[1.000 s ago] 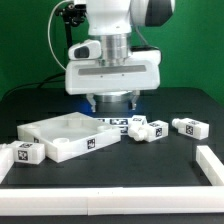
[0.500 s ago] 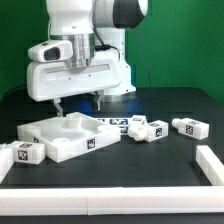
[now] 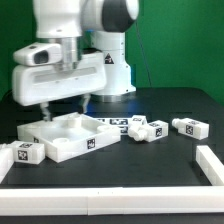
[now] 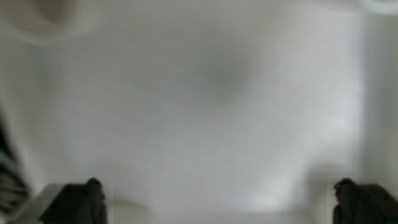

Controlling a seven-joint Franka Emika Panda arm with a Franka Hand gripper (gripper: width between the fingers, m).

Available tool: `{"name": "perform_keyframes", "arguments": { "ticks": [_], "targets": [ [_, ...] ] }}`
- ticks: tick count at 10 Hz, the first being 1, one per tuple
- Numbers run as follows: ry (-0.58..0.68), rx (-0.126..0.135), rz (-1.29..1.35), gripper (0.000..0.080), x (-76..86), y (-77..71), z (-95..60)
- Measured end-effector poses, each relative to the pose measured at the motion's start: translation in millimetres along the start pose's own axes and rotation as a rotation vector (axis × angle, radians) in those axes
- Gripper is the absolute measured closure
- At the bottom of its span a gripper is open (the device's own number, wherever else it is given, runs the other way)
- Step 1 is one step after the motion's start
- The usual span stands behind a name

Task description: Assemble one leg

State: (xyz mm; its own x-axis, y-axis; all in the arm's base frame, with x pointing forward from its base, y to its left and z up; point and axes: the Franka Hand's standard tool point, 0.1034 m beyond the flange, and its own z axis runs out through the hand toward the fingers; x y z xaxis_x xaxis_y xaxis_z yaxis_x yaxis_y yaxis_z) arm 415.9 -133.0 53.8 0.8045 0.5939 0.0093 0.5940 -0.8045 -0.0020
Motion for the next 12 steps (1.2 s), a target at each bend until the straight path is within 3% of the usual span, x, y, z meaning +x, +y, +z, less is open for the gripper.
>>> {"name": "perform_keyframes", "arguments": {
  "ticks": [1,3,6,8,11,12],
  "targets": [
    [-0.001,-0.021,-0.024,0.0150,-1.7,24.0,-1.0],
    [-0.013,-0.029,-0.053,0.0150,-6.4,39.4,8.2],
    [-0.016,-0.025,-0.047,0.0150,-8.1,37.9,10.8],
    [-0.038,-0.012,-0.037,0.0150,-16.6,38.8,27.8],
    [-0.051,0.001,-0.037,0.0150,-20.7,35.6,36.8],
    [-0.051,0.001,-0.037,0.0261,-20.8,35.6,36.9]
  ]
}}
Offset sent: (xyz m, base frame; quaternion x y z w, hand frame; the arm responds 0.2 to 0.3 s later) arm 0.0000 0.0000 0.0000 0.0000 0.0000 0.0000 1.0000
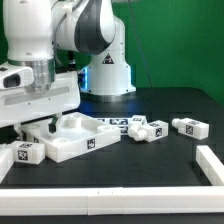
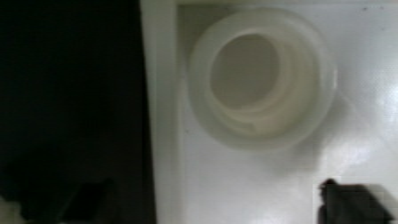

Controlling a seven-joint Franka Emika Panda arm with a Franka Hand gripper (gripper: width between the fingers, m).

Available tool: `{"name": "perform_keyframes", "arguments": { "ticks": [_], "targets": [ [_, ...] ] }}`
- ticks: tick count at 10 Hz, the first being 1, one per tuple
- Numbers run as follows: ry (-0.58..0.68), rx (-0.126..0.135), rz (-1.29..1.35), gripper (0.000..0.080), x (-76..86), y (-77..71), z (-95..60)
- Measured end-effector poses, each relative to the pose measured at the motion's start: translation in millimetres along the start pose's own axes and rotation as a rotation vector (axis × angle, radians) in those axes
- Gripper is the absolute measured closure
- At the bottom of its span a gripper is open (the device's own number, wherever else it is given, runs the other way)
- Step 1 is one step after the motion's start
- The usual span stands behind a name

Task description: Assemble one leg

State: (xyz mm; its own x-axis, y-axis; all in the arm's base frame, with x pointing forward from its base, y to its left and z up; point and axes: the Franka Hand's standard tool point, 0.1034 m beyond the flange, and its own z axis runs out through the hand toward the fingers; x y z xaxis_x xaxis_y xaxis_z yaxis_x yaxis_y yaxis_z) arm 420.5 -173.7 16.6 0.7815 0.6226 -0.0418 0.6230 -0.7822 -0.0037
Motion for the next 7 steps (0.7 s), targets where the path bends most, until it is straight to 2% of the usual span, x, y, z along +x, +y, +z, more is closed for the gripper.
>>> {"name": "perform_keyframes", "arguments": {
  "ticks": [1,2,4,7],
  "targets": [
    [0.000,0.000,0.000,0.0397,-0.2,-0.1,0.1],
    [0.000,0.000,0.000,0.0397,-0.2,-0.1,0.1],
    [0.000,0.000,0.000,0.0730,-0.2,-0.1,0.2],
    [0.000,0.000,0.000,0.0748,-0.2,-0.1,0.2]
  ]
}}
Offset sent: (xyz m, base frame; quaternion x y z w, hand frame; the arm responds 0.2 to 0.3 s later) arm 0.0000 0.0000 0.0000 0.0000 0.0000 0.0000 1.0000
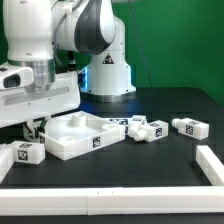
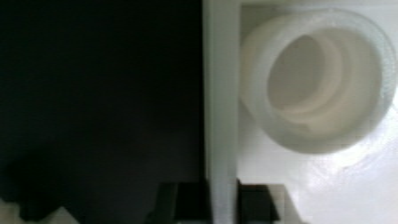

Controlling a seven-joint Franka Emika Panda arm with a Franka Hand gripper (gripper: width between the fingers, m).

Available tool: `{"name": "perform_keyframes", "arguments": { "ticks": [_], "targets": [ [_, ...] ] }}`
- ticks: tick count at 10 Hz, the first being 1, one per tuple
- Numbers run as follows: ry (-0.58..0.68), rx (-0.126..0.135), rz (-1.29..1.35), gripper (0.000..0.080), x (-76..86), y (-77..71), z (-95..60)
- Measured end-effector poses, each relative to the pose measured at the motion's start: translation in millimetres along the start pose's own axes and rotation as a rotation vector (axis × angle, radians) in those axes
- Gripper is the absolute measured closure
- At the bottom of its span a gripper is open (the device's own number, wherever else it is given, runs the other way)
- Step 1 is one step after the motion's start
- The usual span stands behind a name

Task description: Assemble one leg

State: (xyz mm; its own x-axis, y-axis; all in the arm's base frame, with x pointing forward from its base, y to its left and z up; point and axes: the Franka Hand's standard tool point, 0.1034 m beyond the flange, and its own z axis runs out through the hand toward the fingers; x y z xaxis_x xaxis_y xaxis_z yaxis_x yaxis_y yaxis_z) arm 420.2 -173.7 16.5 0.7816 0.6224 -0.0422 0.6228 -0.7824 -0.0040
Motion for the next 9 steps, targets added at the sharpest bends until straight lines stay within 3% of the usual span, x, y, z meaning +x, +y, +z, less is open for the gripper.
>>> {"name": "perform_keyframes", "arguments": {
  "ticks": [2,3,5,7,9],
  "targets": [
    [0.001,-0.001,0.000,0.0748,0.1,0.3,-0.7],
    [0.003,0.006,0.087,0.0748,2.2,0.0,-9.5],
    [-0.003,0.019,0.226,0.0748,18.1,-1.6,-42.0],
    [-0.020,0.041,0.381,0.0747,45.3,-6.7,-56.5],
    [-0.035,0.021,0.472,0.0747,91.0,-3.4,-57.4]
  ]
}}
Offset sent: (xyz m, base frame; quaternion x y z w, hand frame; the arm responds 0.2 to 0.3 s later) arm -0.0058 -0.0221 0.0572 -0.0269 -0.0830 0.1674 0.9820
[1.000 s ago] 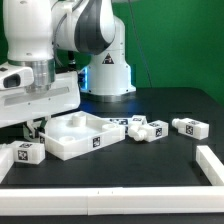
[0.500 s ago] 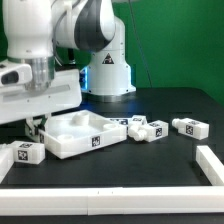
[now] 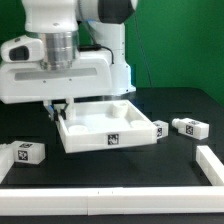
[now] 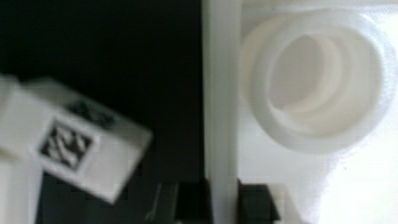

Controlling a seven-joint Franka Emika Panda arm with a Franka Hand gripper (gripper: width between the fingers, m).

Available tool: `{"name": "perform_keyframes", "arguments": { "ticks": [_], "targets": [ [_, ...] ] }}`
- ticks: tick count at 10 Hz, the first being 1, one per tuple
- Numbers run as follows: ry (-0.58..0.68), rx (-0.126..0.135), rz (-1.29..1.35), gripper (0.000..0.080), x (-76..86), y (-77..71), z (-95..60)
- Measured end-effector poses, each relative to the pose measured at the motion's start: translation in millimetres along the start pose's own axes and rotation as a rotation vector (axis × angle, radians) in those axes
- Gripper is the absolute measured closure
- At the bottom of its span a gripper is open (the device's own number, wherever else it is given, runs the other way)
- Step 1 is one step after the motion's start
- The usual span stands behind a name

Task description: Assemble one leg

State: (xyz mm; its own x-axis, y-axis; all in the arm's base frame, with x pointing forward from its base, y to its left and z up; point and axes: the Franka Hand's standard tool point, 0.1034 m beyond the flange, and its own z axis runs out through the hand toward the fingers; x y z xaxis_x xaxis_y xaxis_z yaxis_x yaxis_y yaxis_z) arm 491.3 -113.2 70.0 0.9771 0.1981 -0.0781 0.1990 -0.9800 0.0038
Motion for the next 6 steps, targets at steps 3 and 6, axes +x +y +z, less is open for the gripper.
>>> {"name": "perform_keyframes", "arguments": {
  "ticks": [3,6],
  "targets": [
    [0.012,-0.031,0.188,0.0747,49.5,-28.0,10.1],
    [0.001,-0.033,0.191,0.0747,55.6,-28.6,15.8]
  ]
}}
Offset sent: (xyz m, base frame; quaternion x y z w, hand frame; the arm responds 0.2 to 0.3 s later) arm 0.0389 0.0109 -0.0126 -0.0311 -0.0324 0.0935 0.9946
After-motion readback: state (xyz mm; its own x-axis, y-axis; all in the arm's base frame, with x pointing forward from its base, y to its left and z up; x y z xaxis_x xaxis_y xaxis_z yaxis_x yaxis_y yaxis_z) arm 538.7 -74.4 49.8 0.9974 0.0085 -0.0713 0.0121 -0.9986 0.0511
